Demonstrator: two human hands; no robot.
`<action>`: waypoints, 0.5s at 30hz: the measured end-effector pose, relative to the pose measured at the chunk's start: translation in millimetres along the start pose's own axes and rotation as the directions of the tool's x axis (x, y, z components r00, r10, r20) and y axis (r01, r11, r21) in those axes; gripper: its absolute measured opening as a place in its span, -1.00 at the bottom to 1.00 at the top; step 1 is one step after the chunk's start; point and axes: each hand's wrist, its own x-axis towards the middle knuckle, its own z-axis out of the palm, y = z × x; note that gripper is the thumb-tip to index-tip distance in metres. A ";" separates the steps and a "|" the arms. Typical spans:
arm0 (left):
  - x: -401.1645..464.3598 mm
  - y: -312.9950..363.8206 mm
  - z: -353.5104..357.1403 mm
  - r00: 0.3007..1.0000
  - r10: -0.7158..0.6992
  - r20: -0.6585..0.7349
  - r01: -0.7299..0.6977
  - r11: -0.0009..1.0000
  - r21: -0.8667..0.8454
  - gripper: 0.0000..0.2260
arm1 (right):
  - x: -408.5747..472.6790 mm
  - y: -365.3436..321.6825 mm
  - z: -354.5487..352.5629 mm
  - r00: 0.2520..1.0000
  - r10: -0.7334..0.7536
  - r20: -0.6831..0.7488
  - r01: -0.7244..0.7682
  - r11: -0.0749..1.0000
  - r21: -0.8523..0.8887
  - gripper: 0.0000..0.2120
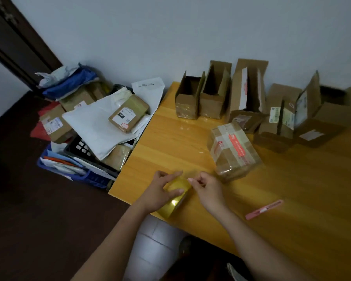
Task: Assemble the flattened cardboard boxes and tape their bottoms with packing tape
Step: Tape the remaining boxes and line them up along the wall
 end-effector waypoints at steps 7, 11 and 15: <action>-12.3 -45.3 -25.7 0.998 -0.058 -0.010 0.057 0.996 -0.066 -0.17 | 22.4 2.1 25.9 0.976 0.209 -0.062 -0.193 0.959 0.206 -0.75; -5.4 -67.0 -37.6 0.968 0.029 -0.248 -0.054 0.994 -0.095 -0.49 | 34.0 -12.5 45.1 0.965 0.262 0.027 -0.261 0.938 0.227 -0.77; 2.3 -66.1 -67.9 0.963 0.040 -0.267 -0.016 0.996 0.091 -0.46 | 49.9 -18.1 59.4 0.966 0.256 0.039 -0.259 0.952 0.165 -0.61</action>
